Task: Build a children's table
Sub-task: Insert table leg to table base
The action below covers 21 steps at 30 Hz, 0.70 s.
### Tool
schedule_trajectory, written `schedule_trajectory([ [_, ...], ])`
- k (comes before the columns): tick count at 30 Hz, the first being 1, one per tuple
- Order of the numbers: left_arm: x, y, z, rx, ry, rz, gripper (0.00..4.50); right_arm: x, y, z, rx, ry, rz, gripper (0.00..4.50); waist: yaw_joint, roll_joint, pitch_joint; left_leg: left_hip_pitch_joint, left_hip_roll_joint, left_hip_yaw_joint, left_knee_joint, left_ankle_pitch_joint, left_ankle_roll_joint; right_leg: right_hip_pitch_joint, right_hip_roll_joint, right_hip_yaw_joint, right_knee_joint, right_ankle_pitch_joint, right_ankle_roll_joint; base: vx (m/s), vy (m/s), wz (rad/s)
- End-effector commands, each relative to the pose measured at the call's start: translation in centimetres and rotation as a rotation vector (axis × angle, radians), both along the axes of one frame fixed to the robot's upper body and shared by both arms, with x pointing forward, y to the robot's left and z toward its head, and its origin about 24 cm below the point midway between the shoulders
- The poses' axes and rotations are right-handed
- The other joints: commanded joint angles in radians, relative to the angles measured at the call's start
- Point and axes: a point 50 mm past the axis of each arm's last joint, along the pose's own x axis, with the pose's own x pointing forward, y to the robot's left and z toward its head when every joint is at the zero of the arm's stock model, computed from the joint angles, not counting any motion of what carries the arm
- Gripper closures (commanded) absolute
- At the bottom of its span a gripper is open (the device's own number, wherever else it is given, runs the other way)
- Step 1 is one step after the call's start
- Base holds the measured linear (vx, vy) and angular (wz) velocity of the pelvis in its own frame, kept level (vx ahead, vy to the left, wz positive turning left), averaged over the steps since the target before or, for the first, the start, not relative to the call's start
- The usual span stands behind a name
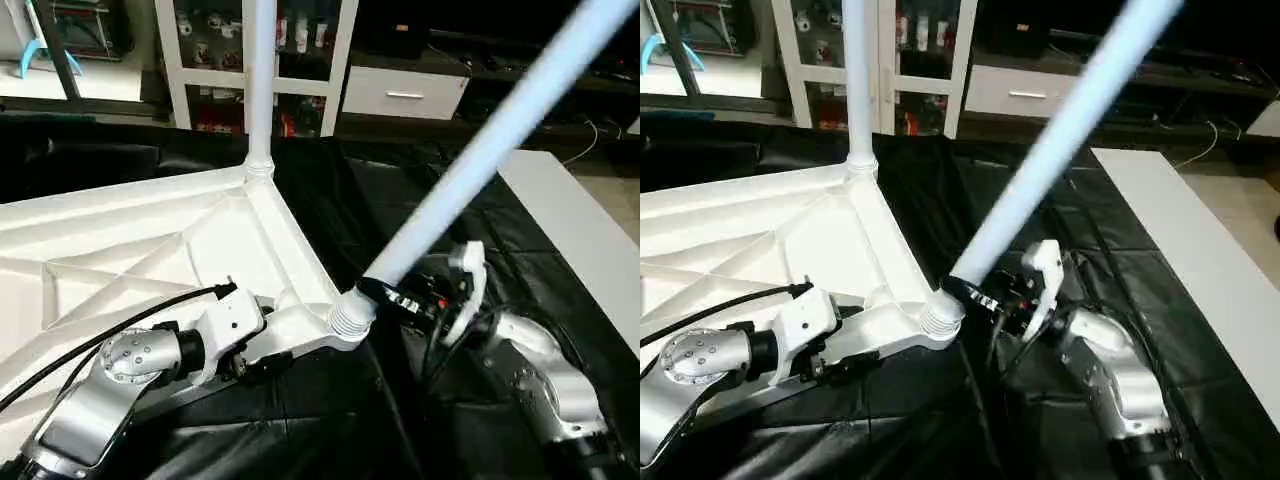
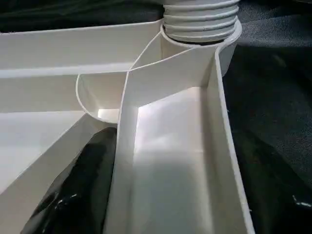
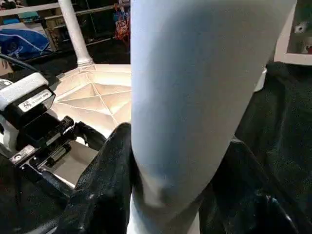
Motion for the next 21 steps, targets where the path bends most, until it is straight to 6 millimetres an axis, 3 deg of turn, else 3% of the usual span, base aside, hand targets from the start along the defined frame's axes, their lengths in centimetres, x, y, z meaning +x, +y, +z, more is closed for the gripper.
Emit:
schedule_trajectory([
  [1, -1.1, 0.3, -2.3, 0.074, 0.103, -0.010, 1.35, -1.2, -3.1, -3.8, -0.263, 0.117, -0.089, 2.68, -0.017, 0.023, -0.011, 0.053, 0.079, -0.065, -0.098, -0.663, -0.117, -0.039, -0.048, 0.034, -0.110, -0.557, -0.074, 0.000, 0.000, 0.00],
  [4, -1.0, 0.3, -2.3, 0.074, 0.103, -0.012, 1.35, -1.6, -2.5, -3.9, -0.339, 0.081, -0.013, 2.68, -0.019, 0.020, -0.007, 0.052, 0.078, -0.066, -0.099, -0.676, -0.117, -0.038, -0.047, 0.034, -0.112, -0.588, -0.063, 0.000, 0.000, 0.00],
  [5, -1.0, 0.3, -2.3, 0.074, 0.103, -0.013, 1.35, -1.7, -2.4, -3.9, -0.359, 0.074, 0.013, 2.68, -0.019, 0.023, -0.007, 0.054, 0.078, -0.068, -0.098, -0.684, -0.116, -0.041, -0.049, 0.035, -0.114, -0.607, -0.063, 0.000, 0.000, 0.00],
  [7, -1.0, 0.2, -2.3, 0.074, 0.102, -0.014, 1.35, -1.9, -2.0, -3.9, -0.394, 0.066, 0.066, 2.68, -0.021, 0.018, -0.006, 0.052, 0.078, -0.071, -0.097, -0.693, -0.113, -0.040, -0.050, 0.035, -0.117, -0.632, -0.058, 0.000, 0.000, 0.00],
  [12, -1.0, 0.2, -2.3, 0.074, 0.103, -0.014, 1.35, -2.3, -1.4, -4.0, -0.464, 0.083, 0.177, 2.68, -0.025, 0.020, -0.004, 0.054, 0.078, -0.077, -0.097, -0.715, -0.114, -0.042, -0.051, 0.033, -0.120, -0.664, -0.056, 0.000, 0.000, 0.00],
  [21, -1.0, 0.1, -2.4, 0.074, 0.104, -0.014, 1.35, -2.5, -0.4, -3.8, -0.457, 0.193, 0.338, 2.68, -0.021, 0.015, -0.006, 0.054, 0.079, -0.074, -0.097, -0.694, -0.112, -0.043, -0.048, 0.036, -0.115, -0.609, -0.064, 0.000, 0.000, 0.00],
])
